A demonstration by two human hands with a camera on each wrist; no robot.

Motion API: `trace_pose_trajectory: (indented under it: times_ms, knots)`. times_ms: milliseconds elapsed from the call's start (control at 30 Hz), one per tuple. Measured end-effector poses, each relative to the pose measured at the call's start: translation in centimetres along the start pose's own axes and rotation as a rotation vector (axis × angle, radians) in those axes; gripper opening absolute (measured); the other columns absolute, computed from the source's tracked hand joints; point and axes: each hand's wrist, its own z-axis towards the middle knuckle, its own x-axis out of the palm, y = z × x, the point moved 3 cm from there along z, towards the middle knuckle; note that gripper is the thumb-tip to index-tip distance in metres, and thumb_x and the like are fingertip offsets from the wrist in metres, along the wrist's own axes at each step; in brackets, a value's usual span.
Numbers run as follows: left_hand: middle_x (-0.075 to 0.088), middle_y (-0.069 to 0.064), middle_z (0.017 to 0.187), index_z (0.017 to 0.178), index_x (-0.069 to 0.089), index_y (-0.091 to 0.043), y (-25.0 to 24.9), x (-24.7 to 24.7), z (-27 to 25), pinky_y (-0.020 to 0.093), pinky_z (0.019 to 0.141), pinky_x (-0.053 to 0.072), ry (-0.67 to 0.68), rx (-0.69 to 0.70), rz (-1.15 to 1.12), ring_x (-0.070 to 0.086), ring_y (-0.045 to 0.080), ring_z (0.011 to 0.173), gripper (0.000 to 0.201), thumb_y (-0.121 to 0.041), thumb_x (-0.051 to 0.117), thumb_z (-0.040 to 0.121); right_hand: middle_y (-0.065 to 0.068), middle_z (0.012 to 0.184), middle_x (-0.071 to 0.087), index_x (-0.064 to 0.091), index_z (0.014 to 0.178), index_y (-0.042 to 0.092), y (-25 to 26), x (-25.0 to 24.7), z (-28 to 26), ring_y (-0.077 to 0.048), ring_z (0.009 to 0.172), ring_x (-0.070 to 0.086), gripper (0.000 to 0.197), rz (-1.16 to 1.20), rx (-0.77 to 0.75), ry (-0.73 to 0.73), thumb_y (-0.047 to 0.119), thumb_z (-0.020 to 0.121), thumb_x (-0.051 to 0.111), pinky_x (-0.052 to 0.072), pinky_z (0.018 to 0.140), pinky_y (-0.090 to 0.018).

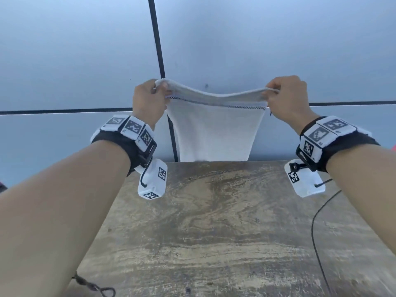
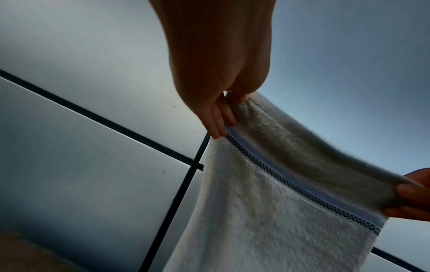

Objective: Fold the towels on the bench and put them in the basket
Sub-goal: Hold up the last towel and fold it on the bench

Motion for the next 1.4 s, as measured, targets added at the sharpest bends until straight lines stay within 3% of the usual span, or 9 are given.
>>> trace_pose_trajectory:
  times_ms: [133,267,400,600,833,1067,1233,1333,1400]
  knots:
    - [0.069,0.0,0.094,0.099,0.067,-0.013,-0.1,-0.4,0.2,0.038,0.083,0.059,0.013,0.021,0.014,0.069,0.014,0.081,0.018,-0.027,0.056,0.101,-0.009,0.088,0.064,0.071,0.095,0.002,0.5,-0.9,-0.2,-0.023,0.076,0.056,0.016,0.069,0.006,-0.037,0.013,0.094,0.059,0.041,0.066,-0.028]
    - [0.074,0.012,0.099,0.105,0.069,-0.002,1.2,-1.2,0.0,0.023,0.066,0.059,0.006,-0.016,0.173,0.07,0.015,0.077,0.03,-0.029,0.059,0.1,-0.013,0.091,0.069,0.073,0.094,0.004,-0.7,-0.4,-1.3,-0.023,0.077,0.058,0.011,0.017,0.03,0.051,0.009,0.091,0.063,0.041,0.067,-0.026]
    - [0.074,0.018,0.098,0.099,0.068,0.004,3.7,-2.3,-1.4,0.044,0.085,0.058,0.037,-0.073,0.359,0.069,0.024,0.075,0.04,-0.035,0.062,0.096,-0.013,0.087,0.07,0.074,0.089,0.005,-1.8,0.8,-4.3,-0.021,0.077,0.058,0.01,-0.013,0.035,0.14,0.003,0.089,0.064,0.039,0.068,-0.025]
    - [0.065,0.009,0.093,0.093,0.072,-0.01,7.8,-3.9,-5.4,0.051,0.091,0.057,0.177,-0.174,0.424,0.067,0.029,0.083,0.028,-0.037,0.064,0.095,-0.012,0.08,0.072,0.076,0.087,0.008,-3.7,1.2,-9.8,-0.026,0.074,0.061,0.015,-0.019,0.071,0.204,-0.002,0.084,0.065,0.039,0.063,-0.024]
    - [0.054,0.01,0.073,0.083,0.064,0.002,12.1,-6.4,-12.0,0.034,0.068,0.04,0.327,-0.237,0.536,0.051,0.019,0.07,0.049,-0.045,0.063,0.094,0.0,0.073,0.069,0.075,0.083,0.022,-5.4,0.0,-17.9,-0.015,0.071,0.062,0.014,0.015,0.113,0.276,0.01,0.088,0.068,0.037,0.058,-0.014]
    - [0.032,-0.014,0.045,0.09,0.061,-0.022,10.9,-7.5,-17.9,0.031,0.068,0.041,0.339,-0.146,0.508,0.027,0.01,0.042,0.016,-0.035,0.058,0.099,0.004,0.102,0.072,0.069,0.094,0.02,-5.9,-1.8,-22.7,-0.022,0.084,0.065,0.006,0.214,0.147,0.24,0.018,0.095,0.064,0.054,0.07,-0.041]
    - [0.036,-0.003,0.056,0.083,0.066,-0.013,8.5,-7.3,-19.7,0.024,0.046,0.023,0.257,0.005,0.461,0.027,0.005,0.039,0.028,-0.027,0.053,0.103,-0.016,0.088,0.066,0.058,0.094,0.017,-5.0,-3.2,-23.5,-0.012,0.058,0.042,0.006,0.241,0.089,0.268,0.018,0.099,0.057,0.035,0.055,-0.03]
    - [0.056,0.007,0.063,0.096,0.069,-0.009,8.1,-7.5,-19.5,0.033,0.054,0.042,0.273,0.041,0.468,0.045,0.01,0.052,0.037,-0.039,0.048,0.103,-0.017,0.088,0.06,0.052,0.099,0.012,-4.0,-4.0,-23.4,-0.019,0.064,0.045,0.004,0.249,0.069,0.253,0.015,0.102,0.051,0.035,0.055,-0.033]
    - [0.072,0.011,0.088,0.104,0.07,-0.01,8.2,-7.8,-19.3,0.046,0.076,0.056,0.321,0.012,0.475,0.064,0.021,0.073,0.043,-0.046,0.047,0.1,-0.016,0.088,0.057,0.05,0.1,0.015,-3.7,-4.5,-23.4,-0.024,0.068,0.047,0.003,0.263,0.079,0.276,0.015,0.103,0.048,0.037,0.056,-0.033]
